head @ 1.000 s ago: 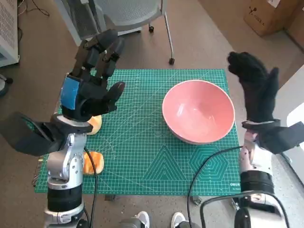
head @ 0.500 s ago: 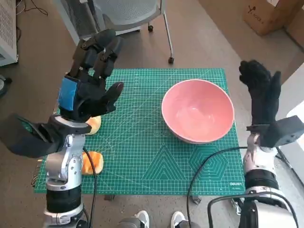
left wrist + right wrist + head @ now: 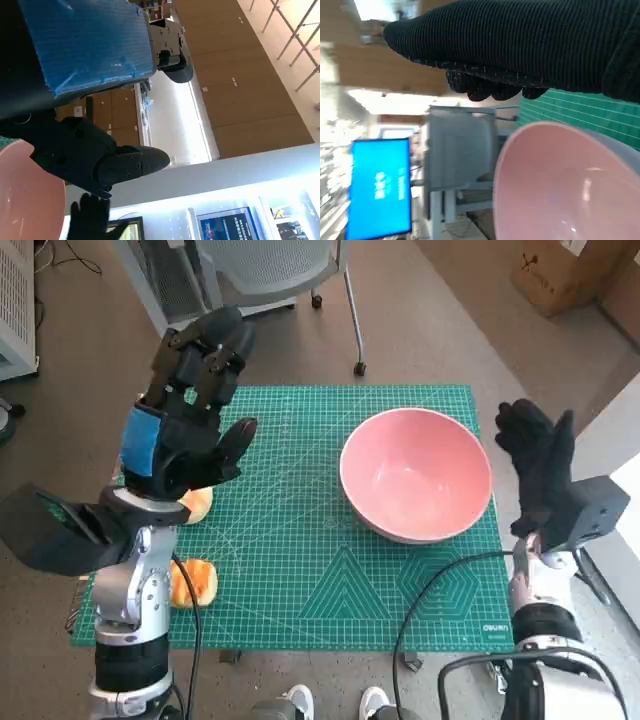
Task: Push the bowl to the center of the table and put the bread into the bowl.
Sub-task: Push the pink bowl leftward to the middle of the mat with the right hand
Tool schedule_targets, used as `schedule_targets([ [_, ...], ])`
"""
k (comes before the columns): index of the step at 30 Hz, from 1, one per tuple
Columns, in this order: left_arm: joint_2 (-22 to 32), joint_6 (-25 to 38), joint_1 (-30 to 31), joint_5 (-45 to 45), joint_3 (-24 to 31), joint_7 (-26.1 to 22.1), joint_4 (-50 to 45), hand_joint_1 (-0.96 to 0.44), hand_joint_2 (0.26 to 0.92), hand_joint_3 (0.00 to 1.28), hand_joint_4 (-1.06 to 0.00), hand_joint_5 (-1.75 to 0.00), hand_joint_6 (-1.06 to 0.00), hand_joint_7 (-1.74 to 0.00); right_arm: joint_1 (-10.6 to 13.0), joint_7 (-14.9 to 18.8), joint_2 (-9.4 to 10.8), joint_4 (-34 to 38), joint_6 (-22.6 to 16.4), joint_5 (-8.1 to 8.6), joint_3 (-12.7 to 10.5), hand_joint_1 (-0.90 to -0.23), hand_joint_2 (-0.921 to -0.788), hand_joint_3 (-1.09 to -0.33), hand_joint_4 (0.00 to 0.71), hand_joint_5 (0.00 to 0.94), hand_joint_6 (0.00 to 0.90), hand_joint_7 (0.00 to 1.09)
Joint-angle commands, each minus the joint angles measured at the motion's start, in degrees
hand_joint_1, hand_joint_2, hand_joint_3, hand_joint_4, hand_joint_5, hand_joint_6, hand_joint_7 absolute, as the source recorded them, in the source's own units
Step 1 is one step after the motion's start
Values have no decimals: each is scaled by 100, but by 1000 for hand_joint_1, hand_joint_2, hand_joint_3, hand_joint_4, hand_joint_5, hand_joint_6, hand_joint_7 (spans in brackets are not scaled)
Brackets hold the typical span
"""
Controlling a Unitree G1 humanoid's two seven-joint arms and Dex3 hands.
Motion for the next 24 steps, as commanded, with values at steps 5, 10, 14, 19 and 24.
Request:
schedule_targets([
  [5, 123, 58, 153, -27, 89, 8, -189, -400, 665, 602, -3, -326, 1, -766, 28, 211, 391, 198, 591, 159, -173, -527, -921, -566, 201, 10, 395, 25],
  [10, 154, 93, 278, -11, 135, 65, -335, -399, 681, 569, -12, -345, 1, -768, -104, 226, 619, 213, 759, 105, -150, -531, -921, -566, 198, 6, 392, 22],
  [14, 174, 68, 379, 0, 170, 97, -389, -407, 712, 501, -19, -349, 1, -765, -223, 245, 747, 212, 862, 102, -138, -528, -921, -568, 191, 1, 386, 17],
  [19, 193, 42, 519, -7, 222, 136, -475, -419, 760, 401, -39, -312, 1, -765, -377, 357, 913, 193, 944, 120, -134, -531, -921, -576, 187, 0, 381, 14],
  [24, 190, 10, 676, 7, 268, 184, -587, -428, 812, 292, -75, -235, 1, -763, -536, 385, 1074, 179, 1004, 101, -107, -530, -921, -582, 169, 0, 371, 9],
])
